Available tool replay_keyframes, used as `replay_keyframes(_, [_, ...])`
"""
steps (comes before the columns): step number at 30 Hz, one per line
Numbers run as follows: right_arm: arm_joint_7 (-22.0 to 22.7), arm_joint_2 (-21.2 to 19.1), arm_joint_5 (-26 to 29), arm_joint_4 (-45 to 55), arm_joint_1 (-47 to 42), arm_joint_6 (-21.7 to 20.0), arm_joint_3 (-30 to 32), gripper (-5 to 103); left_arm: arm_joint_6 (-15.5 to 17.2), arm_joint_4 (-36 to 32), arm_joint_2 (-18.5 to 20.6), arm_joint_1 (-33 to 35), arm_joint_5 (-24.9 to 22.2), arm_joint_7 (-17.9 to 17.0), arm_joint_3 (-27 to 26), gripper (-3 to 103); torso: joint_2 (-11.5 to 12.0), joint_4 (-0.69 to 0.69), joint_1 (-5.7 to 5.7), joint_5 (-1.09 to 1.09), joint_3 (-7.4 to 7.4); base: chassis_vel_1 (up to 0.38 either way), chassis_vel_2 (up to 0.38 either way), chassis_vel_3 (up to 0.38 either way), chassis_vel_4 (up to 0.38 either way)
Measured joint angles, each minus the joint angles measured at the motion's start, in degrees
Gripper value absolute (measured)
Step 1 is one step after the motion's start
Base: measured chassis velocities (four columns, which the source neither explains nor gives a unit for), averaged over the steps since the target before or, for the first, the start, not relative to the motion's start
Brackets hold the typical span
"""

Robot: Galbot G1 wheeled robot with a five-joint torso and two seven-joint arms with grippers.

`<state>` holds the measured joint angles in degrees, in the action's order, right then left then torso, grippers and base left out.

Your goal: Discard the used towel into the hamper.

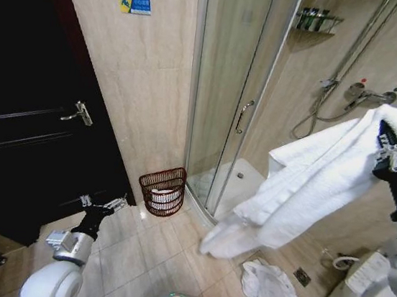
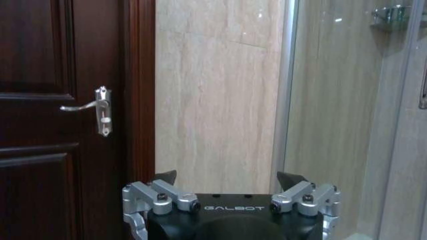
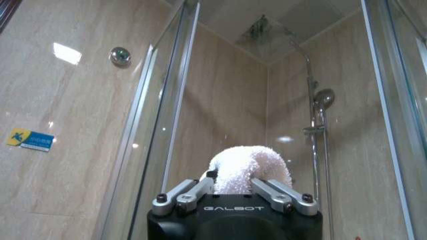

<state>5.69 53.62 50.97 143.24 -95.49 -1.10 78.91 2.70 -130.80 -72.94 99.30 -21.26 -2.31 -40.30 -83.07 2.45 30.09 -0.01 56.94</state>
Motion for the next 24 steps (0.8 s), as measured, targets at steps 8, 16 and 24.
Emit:
replay_keyframes(8, [0.0, 0.0, 0.0, 0.0, -0.1, 0.0, 0.0, 9, 0.0, 0.0, 0.0, 0.0, 0.0, 0.0, 0.0, 98, 0.0, 0.0, 0.0, 0.02, 0.0, 0.01, 0.007, -0.011, -0.013])
replay_keyframes(16, [0.0, -0.1, -0.1, 0.0, 0.0, 0.0, -0.2, 9, 0.0, 0.0, 0.0, 0.0, 0.0, 0.0, 0.0, 98, 0.0, 0.0, 0.01, 0.0, 0.0, 0.131, 0.142, -0.156, -0.127])
replay_keyframes(24, [0.1, -0.4, 0.0, 0.0, 0.0, 0.4, -0.2, 9, 0.0, 0.0, 0.0, 0.0, 0.0, 0.0, 0.0, 98, 0.0, 0.0, 0.0, 0.03, 0.0, 0.231, 0.24, -0.248, -0.239])
